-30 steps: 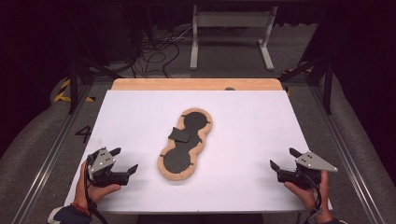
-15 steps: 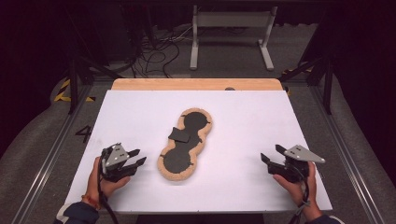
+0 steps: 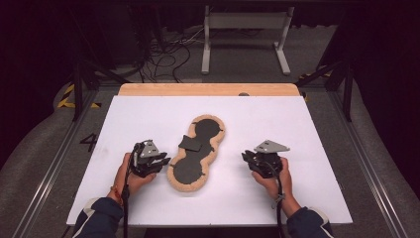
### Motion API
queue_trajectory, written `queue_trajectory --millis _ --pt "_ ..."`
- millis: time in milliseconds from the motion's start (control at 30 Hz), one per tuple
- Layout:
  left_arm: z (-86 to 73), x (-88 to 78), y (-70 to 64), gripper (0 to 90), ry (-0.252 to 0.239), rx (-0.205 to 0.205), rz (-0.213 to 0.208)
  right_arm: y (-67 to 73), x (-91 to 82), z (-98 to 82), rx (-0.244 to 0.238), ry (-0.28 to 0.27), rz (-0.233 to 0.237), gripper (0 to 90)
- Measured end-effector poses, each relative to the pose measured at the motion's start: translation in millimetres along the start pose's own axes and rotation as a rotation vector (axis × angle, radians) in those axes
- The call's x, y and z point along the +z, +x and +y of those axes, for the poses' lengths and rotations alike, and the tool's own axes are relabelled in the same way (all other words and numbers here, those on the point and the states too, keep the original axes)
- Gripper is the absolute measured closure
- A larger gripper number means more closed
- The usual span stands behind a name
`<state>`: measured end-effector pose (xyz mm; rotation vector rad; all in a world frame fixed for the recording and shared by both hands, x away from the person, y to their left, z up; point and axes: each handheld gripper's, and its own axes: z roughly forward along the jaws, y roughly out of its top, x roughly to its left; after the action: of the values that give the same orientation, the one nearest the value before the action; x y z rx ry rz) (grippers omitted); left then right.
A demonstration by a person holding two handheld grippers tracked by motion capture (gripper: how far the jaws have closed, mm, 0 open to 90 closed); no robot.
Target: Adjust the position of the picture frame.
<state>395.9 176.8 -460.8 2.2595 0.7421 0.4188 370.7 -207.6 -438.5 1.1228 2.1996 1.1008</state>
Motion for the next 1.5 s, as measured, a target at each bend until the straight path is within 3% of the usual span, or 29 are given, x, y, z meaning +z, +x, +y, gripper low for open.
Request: queue_trajectory --millis 67,167,433,600,733,833,933,1033,1267,1367,1500 --pt "0.2 0.3 -1.1 73.5 0.0 0.001 -0.022 12.5 14.2 5.4 -0.029 0.02 0.026 85.6" --pt "0.9 1.2 -2.2 74.7 0.002 0.008 -0.034 18.9 23.5 8.3 -0.029 0.028 0.043 88.4" --pt "1.8 2.5 -5.5 81.0 0.0 0.008 -0.076 36.7 44.6 12.8 -0.058 0.069 0.074 89.7" --pt "6.9 4.2 -18.3 80.8 0.008 0.055 -0.104 33.4 44.1 11.7 -0.049 0.081 0.058 90.0" --pt "8.6 4.7 -24.5 80.8 0.006 0.071 -0.128 28.2 44.5 9.9 -0.036 0.095 0.09 90.0" --pt "11.8 6.9 -34.9 80.8 0.002 0.094 -0.161 28.8 44.2 10.1 -0.053 0.094 0.108 90.0" --pt "13.7 7.8 -40.3 81.7 0.002 0.116 -0.169 28.3 43.2 10.0 -0.059 0.098 0.097 90.0" --pt "13.5 8.2 -42.3 85.3 0.0 0.121 -0.185 24.1 43.0 8.1 -0.042 0.101 0.142 90.0" --pt "14.3 8.9 -51.6 88.0 -0.006 0.148 -0.223 23.5 38.9 7.0 -0.092 0.113 0.174 90.0" --pt "17.3 10.6 -62.5 87.8 -0.005 0.179 -0.256 22.1 32.5 6.9 -0.12 0.117 0.215 90.0" --pt "20.1 11.1 -70.3 87.2 0.002 0.197 -0.244 21.9 28.3 5.6 -0.143 0.126 0.214 90.0"
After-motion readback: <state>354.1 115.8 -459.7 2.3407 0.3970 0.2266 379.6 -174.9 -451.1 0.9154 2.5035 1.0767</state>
